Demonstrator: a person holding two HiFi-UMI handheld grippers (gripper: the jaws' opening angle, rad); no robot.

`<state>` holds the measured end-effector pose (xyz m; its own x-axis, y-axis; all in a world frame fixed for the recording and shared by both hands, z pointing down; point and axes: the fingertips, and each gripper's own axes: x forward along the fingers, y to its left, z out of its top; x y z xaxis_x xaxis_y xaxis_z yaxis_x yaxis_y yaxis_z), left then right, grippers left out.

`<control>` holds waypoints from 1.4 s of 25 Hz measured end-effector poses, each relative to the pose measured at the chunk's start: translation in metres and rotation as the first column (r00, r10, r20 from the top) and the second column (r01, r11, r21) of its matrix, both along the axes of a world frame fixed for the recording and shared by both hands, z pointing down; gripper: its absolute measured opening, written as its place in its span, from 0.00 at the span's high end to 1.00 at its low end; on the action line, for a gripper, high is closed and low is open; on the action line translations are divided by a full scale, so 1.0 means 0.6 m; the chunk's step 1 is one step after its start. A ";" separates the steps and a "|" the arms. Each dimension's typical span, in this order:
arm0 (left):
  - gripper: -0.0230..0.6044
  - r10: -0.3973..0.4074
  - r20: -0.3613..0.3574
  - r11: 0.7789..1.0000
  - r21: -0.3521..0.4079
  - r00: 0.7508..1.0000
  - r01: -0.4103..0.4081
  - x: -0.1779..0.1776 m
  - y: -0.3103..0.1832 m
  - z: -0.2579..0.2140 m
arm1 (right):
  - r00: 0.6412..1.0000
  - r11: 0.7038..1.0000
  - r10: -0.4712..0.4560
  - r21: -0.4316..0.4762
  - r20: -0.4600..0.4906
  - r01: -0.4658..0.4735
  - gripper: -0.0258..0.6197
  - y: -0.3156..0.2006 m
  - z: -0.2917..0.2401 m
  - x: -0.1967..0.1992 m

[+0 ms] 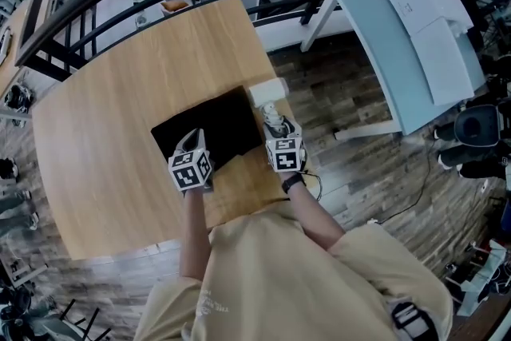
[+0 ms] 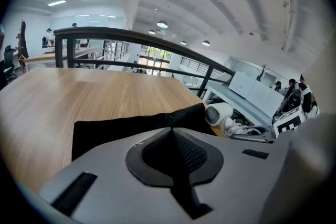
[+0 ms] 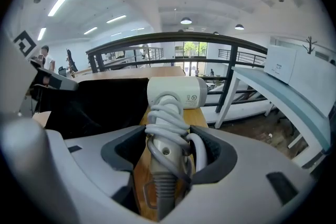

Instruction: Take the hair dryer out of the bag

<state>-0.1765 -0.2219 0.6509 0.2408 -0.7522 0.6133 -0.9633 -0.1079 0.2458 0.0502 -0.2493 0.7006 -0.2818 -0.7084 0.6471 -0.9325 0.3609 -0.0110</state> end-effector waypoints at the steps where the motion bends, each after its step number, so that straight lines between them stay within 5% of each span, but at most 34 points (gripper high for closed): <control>1: 0.94 0.002 0.001 1.000 -0.001 1.000 -0.002 0.001 0.001 0.001 | 1.000 1.000 -0.015 0.003 0.002 0.015 0.59 0.000 -0.002 -0.003; 7: 0.92 0.009 -0.006 0.999 0.035 1.000 -0.009 0.003 0.010 -0.021 | 0.998 0.998 -0.050 0.042 0.044 0.048 0.55 0.024 -0.025 0.006; 10: 0.79 0.009 0.000 0.998 0.065 1.000 -0.009 0.000 0.022 -0.041 | 0.997 0.997 -0.026 0.077 0.070 0.021 0.55 0.034 -0.052 0.017; 13: 0.76 0.000 0.005 0.995 0.102 1.000 0.000 -0.004 0.037 -0.070 | 0.993 0.994 -0.019 0.110 0.119 0.006 0.55 0.038 -0.095 0.014; 20: 0.76 -0.018 0.046 0.973 0.231 0.999 0.007 -0.014 0.086 -0.166 | 0.973 0.956 -0.130 0.284 0.190 0.072 0.55 0.055 -0.248 -0.059; 23: 0.79 -0.053 0.077 0.950 0.311 0.996 0.027 -0.026 0.110 -0.217 | 0.967 0.896 -0.209 0.423 0.145 0.131 0.57 0.080 -0.333 -0.101; 27: 0.86 -0.096 0.140 0.912 0.410 0.986 0.031 -0.031 0.142 -0.286 | 0.950 0.813 -0.287 0.556 0.124 0.173 0.75 0.128 -0.432 -0.137; 30: 0.89 -0.115 0.148 0.874 0.485 0.982 0.029 -0.030 0.167 -0.339 | 0.930 0.781 -0.340 0.593 0.139 0.196 0.91 0.165 -0.469 -0.162; 35: 0.93 -0.132 0.169 0.815 0.579 0.977 0.010 -0.017 0.201 -0.397 | 0.920 0.769 -0.375 0.593 0.115 0.240 0.94 0.211 -0.481 -0.181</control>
<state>-0.1870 -0.1010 0.4125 0.0964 -0.9909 0.0940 -0.9946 -0.0995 -0.0291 -0.0584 -0.1227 0.4120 -0.6301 -0.7739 0.0629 -0.7678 0.6331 0.0982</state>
